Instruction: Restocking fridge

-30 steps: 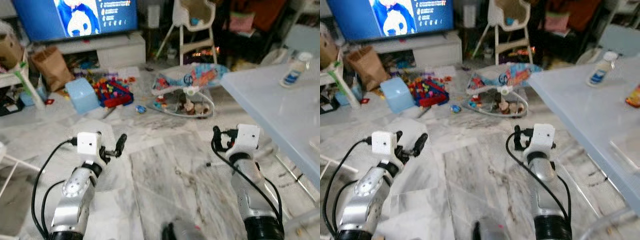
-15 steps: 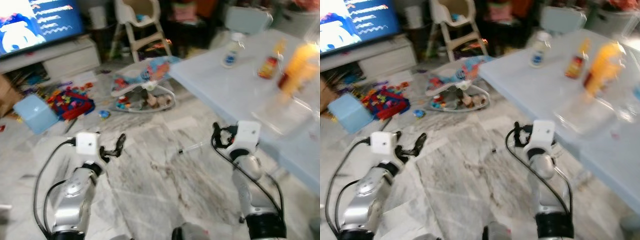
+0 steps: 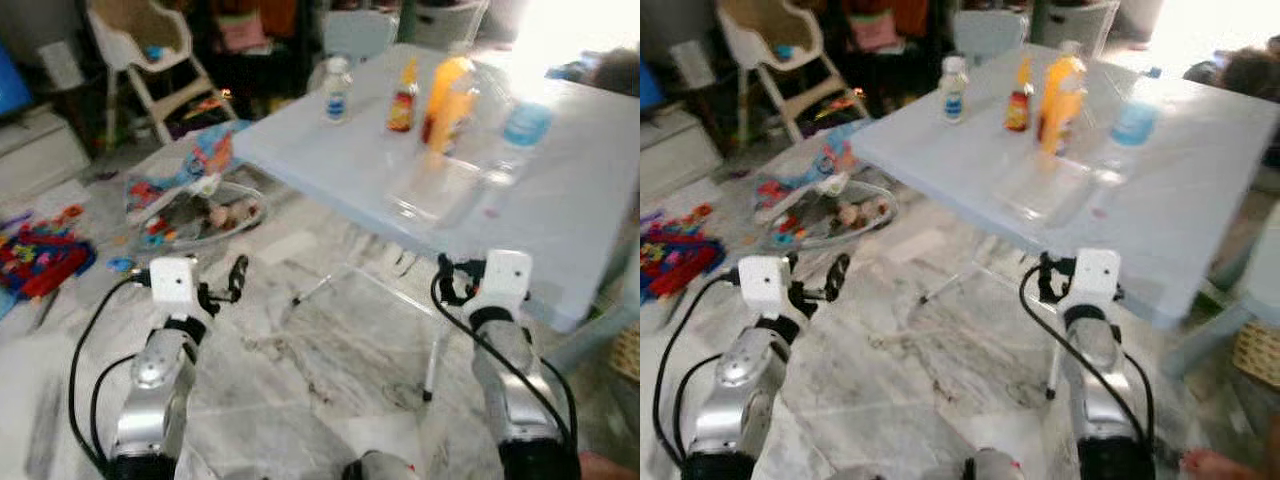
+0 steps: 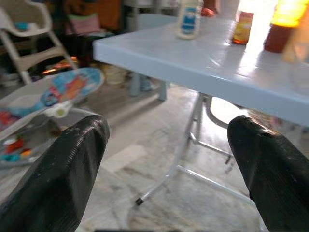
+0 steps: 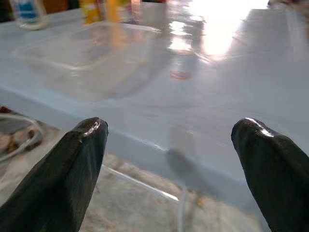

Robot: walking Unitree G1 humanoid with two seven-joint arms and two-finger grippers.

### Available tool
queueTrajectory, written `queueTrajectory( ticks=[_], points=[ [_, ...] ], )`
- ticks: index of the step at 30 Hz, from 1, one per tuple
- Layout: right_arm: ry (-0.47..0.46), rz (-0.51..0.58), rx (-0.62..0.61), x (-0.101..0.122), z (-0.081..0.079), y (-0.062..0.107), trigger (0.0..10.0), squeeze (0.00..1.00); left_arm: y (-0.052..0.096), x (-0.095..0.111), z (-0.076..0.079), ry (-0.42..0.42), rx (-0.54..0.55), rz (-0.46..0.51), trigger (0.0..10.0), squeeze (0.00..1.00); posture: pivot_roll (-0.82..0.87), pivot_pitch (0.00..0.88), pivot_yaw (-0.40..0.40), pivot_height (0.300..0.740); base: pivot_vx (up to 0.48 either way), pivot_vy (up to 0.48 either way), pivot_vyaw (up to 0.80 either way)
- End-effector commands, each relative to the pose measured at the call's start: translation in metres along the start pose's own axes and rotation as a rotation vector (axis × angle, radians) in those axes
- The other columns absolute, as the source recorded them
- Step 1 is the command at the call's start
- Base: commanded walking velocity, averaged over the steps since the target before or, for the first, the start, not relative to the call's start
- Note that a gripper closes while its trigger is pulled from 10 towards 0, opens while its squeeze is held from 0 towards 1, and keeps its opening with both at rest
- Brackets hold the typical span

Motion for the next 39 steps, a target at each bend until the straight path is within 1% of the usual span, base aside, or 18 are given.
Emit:
queueTrajectory(
  ticks=[1, 3, 7, 15, 20, 24, 26, 33, 35, 37, 39],
  points=[
    [0.009, 0.002, 0.010, 0.002, -0.002, 0.001, 10.0, 0.00, -0.003, 0.006, -0.002, -0.032, 0.012, 0.029, 10.0, 0.00, -0.08, 0.000, 0.027, 0.740, 0.000, 0.000, -0.80],
    [0.004, 0.002, 0.010, 0.002, -0.001, 0.002, 10.0, 0.00, -0.003, 0.008, -0.004, -0.044, 0.029, 0.045, 10.0, 0.00, -0.08, 0.000, 0.032, 0.740, 0.000, 0.000, -0.80],
    [-0.004, 0.015, -0.003, 0.005, 0.001, 0.003, 10.0, 0.00, -0.004, 0.006, -0.007, -0.050, 0.036, 0.033, 10.0, 0.00, -0.08, 0.000, 0.036, 0.740, 0.000, 0.000, -0.77],
    [-0.023, 0.034, -0.010, 0.009, 0.001, 0.002, 10.0, 0.00, -0.002, 0.004, -0.008, -0.067, 0.037, 0.030, 10.0, 0.00, -0.07, 0.000, 0.042, 0.740, 0.000, 0.000, 0.00],
    [-0.033, 0.043, -0.007, 0.013, -0.001, 0.000, 10.0, 0.00, -0.002, 0.005, -0.006, -0.069, 0.026, 0.037, 10.0, 0.00, -0.07, 0.000, 0.044, 0.740, 0.291, 0.000, 0.00],
    [-0.051, 0.073, 0.019, 0.023, -0.006, -0.005, 10.0, 0.00, -0.002, 0.006, -0.005, -0.066, 0.016, 0.040, 10.0, 0.00, -0.07, 0.004, 0.048, 0.740, 0.380, 0.000, 0.00],
    [-0.050, 0.078, 0.018, 0.025, -0.005, -0.007, 10.0, 0.00, -0.002, 0.006, -0.005, -0.068, 0.014, 0.041, 10.0, 0.00, -0.07, 0.004, 0.048, 0.740, 0.480, 0.000, 0.00],
    [-0.049, 0.068, 0.007, 0.021, -0.003, -0.005, 10.0, 0.00, 0.000, 0.005, -0.006, -0.071, 0.016, 0.030, 10.0, 0.00, -0.06, 0.006, 0.049, 0.740, 0.418, 0.000, 0.00],
    [-0.051, 0.065, 0.007, 0.020, -0.002, -0.004, 10.0, 0.00, 0.001, 0.002, -0.007, -0.073, 0.027, 0.014, 10.0, 0.00, -0.06, 0.003, 0.050, 0.740, 0.000, 0.000, 0.00],
    [-0.052, 0.057, 0.012, 0.017, -0.003, -0.001, 10.0, 0.00, 0.004, -0.004, -0.010, -0.098, 0.051, -0.011, 10.0, 0.00, -0.06, 0.001, 0.049, 0.740, 0.000, 0.000, 0.00],
    [-0.052, 0.055, 0.013, 0.016, -0.004, -0.001, 10.0, 0.00, 0.005, -0.006, -0.010, -0.099, 0.050, -0.023, 10.0, 0.00, -0.06, 0.001, 0.049, 0.740, 0.000, 0.000, 0.00]
  ],
)
Point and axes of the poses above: a point about 5 cm out from each wrist's last joint towards the gripper, its own y axis pointing back from the gripper into the wrist, its own x axis along the axis of the wrist's last joint, z = x × y, the point moved 2 cm from there along -y, pointing out of the wrist towards the gripper, and after that the axes turned 11 degrees about -y, right-handed, at the moved point
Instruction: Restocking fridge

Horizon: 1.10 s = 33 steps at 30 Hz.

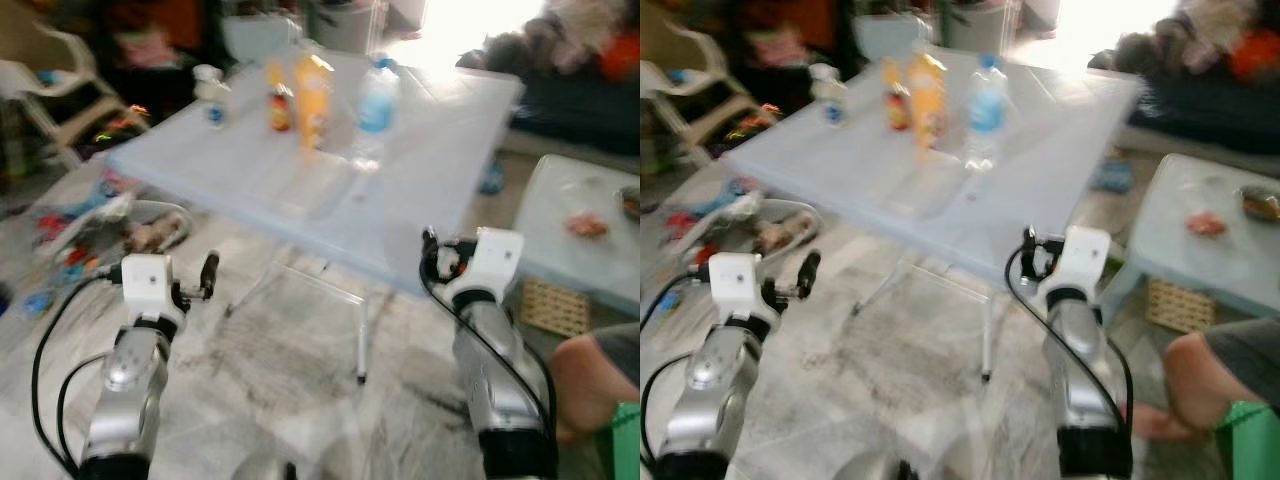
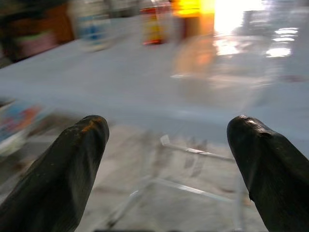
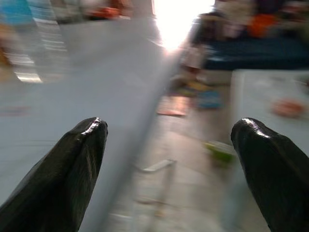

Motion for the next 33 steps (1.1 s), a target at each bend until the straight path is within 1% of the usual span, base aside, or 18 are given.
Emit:
queueTrajectory(
  ticks=[1, 6, 7, 12, 16, 18, 25, 30, 31, 33],
  points=[
    [-0.003, 0.013, 0.008, 0.004, -0.002, 0.000, 10.0, 0.00, 0.005, -0.008, 0.001, -0.007, -0.004, -0.032, 10.0, 0.00, -0.06, 0.000, 0.049, 0.740, 0.000, 0.000, 0.00],
    [-0.005, 0.009, 0.011, 0.002, -0.002, 0.000, 10.0, 0.00, 0.008, -0.013, 0.001, 0.012, -0.008, -0.048, 10.0, 0.00, -0.06, 0.000, 0.051, 0.740, 0.000, 0.000, 0.00],
    [-0.006, 0.009, 0.013, 0.002, -0.002, 0.000, 10.0, 0.00, 0.009, -0.012, 0.003, 0.013, -0.024, -0.041, 10.0, 0.00, -0.06, 0.000, 0.051, 0.740, 0.000, 0.000, 0.00],
    [-0.002, 0.013, 0.010, 0.002, -0.001, 0.003, 10.0, 0.00, 0.009, -0.014, 0.006, 0.034, -0.033, -0.050, 10.0, 0.00, -0.06, 0.000, 0.052, 0.740, 0.000, 0.465, 0.00],
    [0.007, 0.009, 0.008, 0.000, 0.001, 0.006, 10.0, 0.00, 0.009, -0.014, 0.006, 0.033, -0.032, -0.051, 10.0, 0.00, -0.06, 0.000, 0.048, 0.740, 0.000, 0.465, 0.00],
    [0.014, -0.001, 0.013, -0.003, 0.001, 0.007, 10.0, 0.00, 0.012, -0.015, 0.006, 0.039, -0.027, -0.056, 10.0, 0.00, -0.06, 0.000, 0.039, 0.740, 0.000, 0.465, 0.00],
    [0.023, -0.004, 0.028, -0.002, -0.001, 0.002, 10.0, 0.00, 0.016, -0.019, 0.010, 0.051, -0.019, -0.066, 10.0, 0.00, -0.04, 0.000, 0.023, 0.740, 0.000, 0.465, 0.00],
    [0.020, -0.006, 0.032, -0.003, -0.002, -0.001, 10.0, 0.00, 0.016, -0.019, 0.011, 0.035, -0.020, -0.065, 10.0, 0.00, -0.03, 0.000, 0.008, 0.740, 0.000, 0.465, 0.00],
    [0.023, -0.007, 0.032, -0.003, -0.002, -0.001, 10.0, 0.00, 0.015, -0.019, 0.011, 0.030, -0.019, -0.065, 10.0, 0.00, -0.03, 0.000, 0.001, 0.740, 0.000, 0.469, 0.00],
    [0.027, -0.009, 0.033, -0.004, -0.002, 0.001, 10.0, 0.00, 0.016, -0.019, 0.006, 0.023, 0.012, -0.068, 10.0, 0.00, -0.02, 0.000, -0.010, 0.740, 0.000, 0.137, 0.00]
  ],
)
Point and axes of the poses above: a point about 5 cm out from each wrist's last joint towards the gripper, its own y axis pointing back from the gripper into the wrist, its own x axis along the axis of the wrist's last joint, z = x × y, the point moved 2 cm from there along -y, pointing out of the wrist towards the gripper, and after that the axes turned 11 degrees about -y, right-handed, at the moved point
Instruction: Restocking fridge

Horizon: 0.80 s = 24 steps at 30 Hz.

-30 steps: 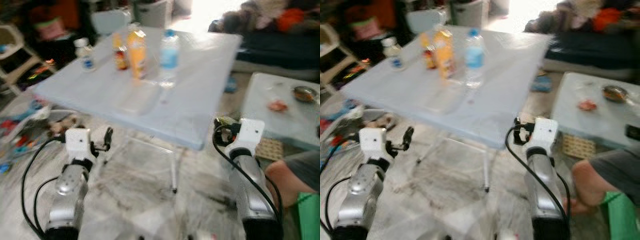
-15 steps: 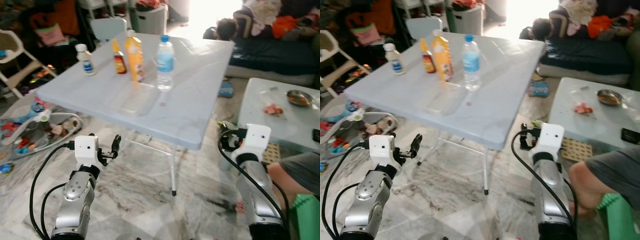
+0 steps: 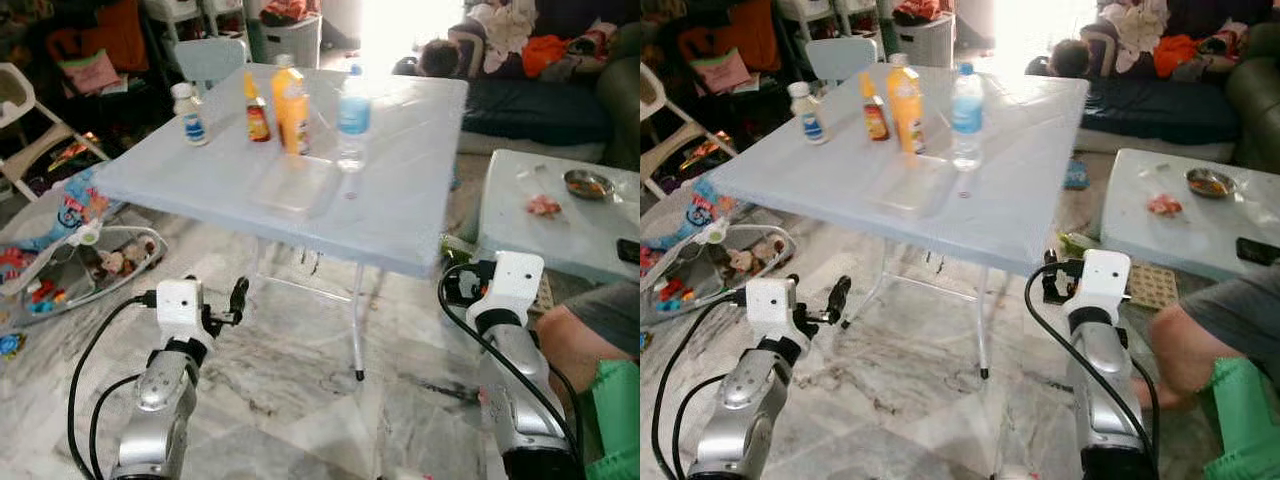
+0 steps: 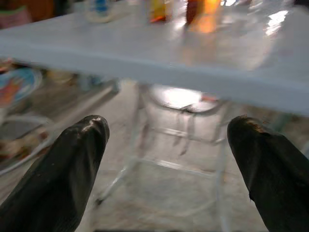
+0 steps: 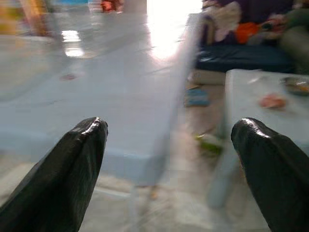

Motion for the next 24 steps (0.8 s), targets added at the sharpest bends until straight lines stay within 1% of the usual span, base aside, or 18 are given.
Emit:
queueTrajectory(
  ticks=[1, 3, 5, 7, 9, 13, 16, 18, 22, 24],
  points=[
    [0.010, 0.011, 0.019, 0.004, -0.003, -0.001, 10.0, 0.00, 0.001, 0.004, -0.009, -0.010, 0.045, 0.015, 10.0, 0.00, -0.01, 0.000, -0.017, 0.740, 0.000, 0.000, 0.00],
    [0.018, -0.020, 0.031, -0.004, -0.003, 0.003, 10.0, 0.00, 0.010, 0.001, -0.015, -0.013, 0.080, 0.014, 10.0, 0.00, 0.00, 0.000, -0.037, 0.740, 0.000, 0.000, 0.00],
    [0.022, -0.025, 0.040, -0.005, -0.004, 0.004, 10.0, 0.00, 0.013, 0.000, -0.016, -0.010, 0.090, 0.011, 10.0, 0.00, 0.01, 0.000, -0.040, 0.740, 0.000, 0.000, 0.00],
    [0.037, -0.041, 0.071, -0.008, -0.008, 0.001, 10.0, 0.00, 0.020, -0.002, -0.016, 0.017, 0.115, 0.012, 10.0, 0.00, 0.03, 0.000, -0.067, 0.740, 0.000, 0.000, 0.00],
    [0.041, -0.039, 0.081, -0.006, -0.011, -0.002, 10.0, 0.00, 0.022, -0.002, -0.015, 0.027, 0.128, 0.014, 10.0, 0.00, 0.04, 0.000, -0.074, 0.740, 0.000, 0.000, 0.00],
    [0.050, -0.032, 0.089, -0.004, -0.011, -0.006, 10.0, 0.00, 0.028, -0.005, -0.012, 0.020, 0.136, -0.001, 10.0, 0.00, 0.05, 0.000, -0.072, 0.740, 0.000, 0.000, 0.00],
    [0.045, -0.023, 0.073, -0.002, -0.009, -0.007, 10.0, 0.00, 0.029, -0.002, -0.011, 0.020, 0.123, 0.008, 10.0, 0.00, 0.03, 0.000, -0.051, 0.740, 0.000, 0.000, 0.00],
    [0.039, -0.018, 0.063, -0.002, -0.009, -0.007, 10.0, 0.00, 0.028, -0.001, -0.011, 0.019, 0.111, 0.015, 10.0, 0.00, 0.03, 0.000, -0.051, 0.740, 0.000, 0.000, 0.00],
    [0.037, -0.012, 0.045, -0.001, -0.005, -0.004, 10.0, 0.00, 0.022, 0.006, -0.009, 0.023, 0.074, 0.043, 10.0, 0.00, 0.00, 0.000, -0.032, 0.740, 0.000, 0.000, 0.00],
    [0.039, -0.013, 0.038, -0.002, -0.004, -0.003, 10.0, 0.00, 0.021, 0.007, -0.008, 0.024, 0.068, 0.045, 10.0, 0.00, -0.01, 0.000, -0.024, 0.740, 0.277, 0.000, 0.00]
  ],
)
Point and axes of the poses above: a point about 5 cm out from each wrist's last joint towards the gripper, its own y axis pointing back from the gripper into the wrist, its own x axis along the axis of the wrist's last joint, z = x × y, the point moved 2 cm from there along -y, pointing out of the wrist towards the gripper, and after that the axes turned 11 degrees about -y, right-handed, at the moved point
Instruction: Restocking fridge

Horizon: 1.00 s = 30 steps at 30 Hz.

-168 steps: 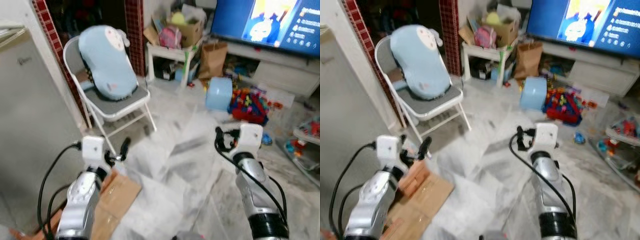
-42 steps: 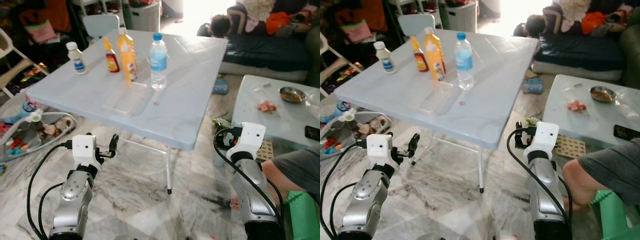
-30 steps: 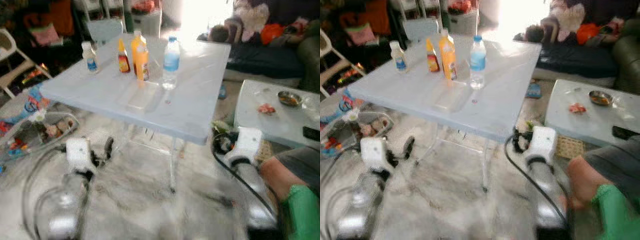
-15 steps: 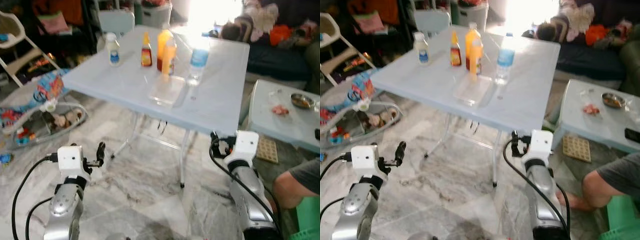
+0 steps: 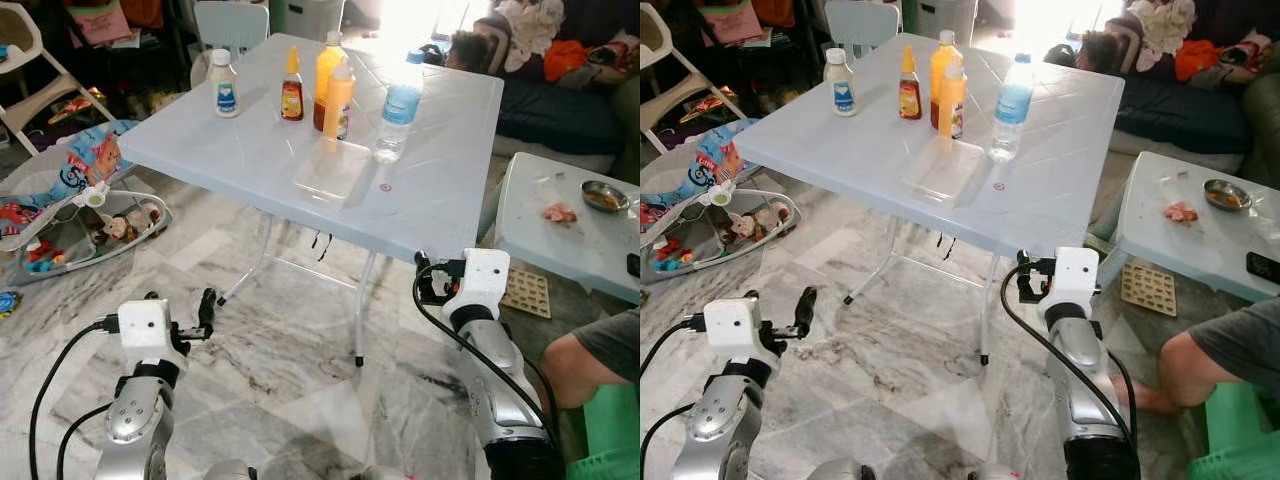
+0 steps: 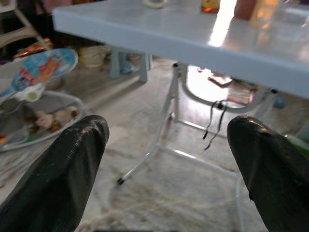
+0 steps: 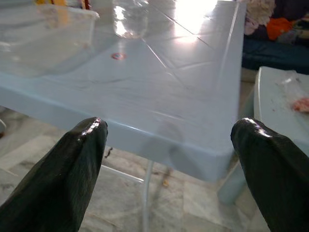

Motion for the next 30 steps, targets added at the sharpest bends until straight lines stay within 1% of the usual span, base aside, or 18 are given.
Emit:
queueTrajectory(
  ticks=[1, 5, 9, 10, 15, 16, 19, 21, 24, 28, 30],
  points=[
    [0.004, 0.026, -0.020, 0.006, 0.006, 0.000, 10.0, 0.00, -0.003, 0.004, 0.004, -0.002, -0.026, 0.012, 10.0, 0.00, -0.02, 0.000, -0.020, 0.740, 0.334, 0.000, 0.00],
    [0.006, 0.048, -0.029, 0.012, 0.009, -0.001, 10.0, 0.00, -0.007, 0.006, 0.006, 0.001, -0.041, 0.018, 10.0, 0.00, -0.02, 0.000, -0.007, 0.740, 0.344, 0.000, 0.00],
    [0.004, 0.073, -0.020, 0.019, 0.004, -0.009, 10.0, 0.00, -0.015, 0.012, 0.008, -0.008, -0.056, 0.039, 10.0, 0.00, -0.02, 0.000, -0.004, 0.740, 0.356, 0.000, 0.00],
    [0.002, 0.086, -0.012, 0.024, 0.001, -0.013, 10.0, 0.00, -0.018, 0.017, 0.007, -0.008, -0.055, 0.050, 10.0, 0.00, -0.02, 0.000, -0.005, 0.740, 0.356, 0.000, 0.00],
    [-0.001, 0.099, -0.002, 0.030, -0.003, -0.019, 10.0, 0.00, -0.020, 0.021, 0.006, -0.008, -0.051, 0.065, 10.0, 0.00, -0.02, 0.016, -0.008, 0.740, 0.313, 0.000, 0.00],
    [-0.003, 0.096, -0.001, 0.030, -0.003, -0.019, 10.0, 0.00, -0.019, 0.020, 0.006, -0.008, -0.050, 0.063, 10.0, 0.00, -0.02, 0.020, -0.008, 0.740, 0.289, 0.000, -0.80],
    [0.003, 0.099, -0.003, 0.030, -0.002, -0.019, 10.0, 0.00, -0.018, 0.018, 0.007, -0.006, -0.052, 0.059, 10.0, 0.00, -0.02, 0.024, -0.007, 0.740, 0.294, 0.000, -0.68],
    [0.020, 0.105, -0.003, 0.030, -0.001, -0.018, 10.0, 0.00, -0.017, 0.017, 0.008, -0.004, -0.054, 0.057, 10.0, 0.00, -0.02, 0.024, -0.007, 0.740, 0.304, 0.000, 0.00],
    [0.007, 0.100, -0.006, 0.028, -0.001, -0.016, 10.0, 0.00, -0.017, 0.018, 0.009, 0.006, -0.060, 0.056, 10.0, 0.00, -0.02, 0.024, -0.009, 0.740, 0.417, 0.000, 0.00],
    [0.007, 0.096, -0.004, 0.025, -0.003, -0.015, 10.0, 0.00, -0.019, 0.017, 0.009, 0.034, -0.059, 0.046, 10.0, 0.00, -0.02, 0.024, -0.010, 0.740, 0.373, 0.296, 0.00],
    [0.010, 0.096, 0.002, 0.024, -0.005, -0.014, 10.0, 0.00, -0.019, 0.016, 0.009, 0.034, -0.064, 0.043, 10.0, 0.00, -0.02, 0.025, -0.009, 0.740, 0.306, 0.369, 0.00]
  ],
)
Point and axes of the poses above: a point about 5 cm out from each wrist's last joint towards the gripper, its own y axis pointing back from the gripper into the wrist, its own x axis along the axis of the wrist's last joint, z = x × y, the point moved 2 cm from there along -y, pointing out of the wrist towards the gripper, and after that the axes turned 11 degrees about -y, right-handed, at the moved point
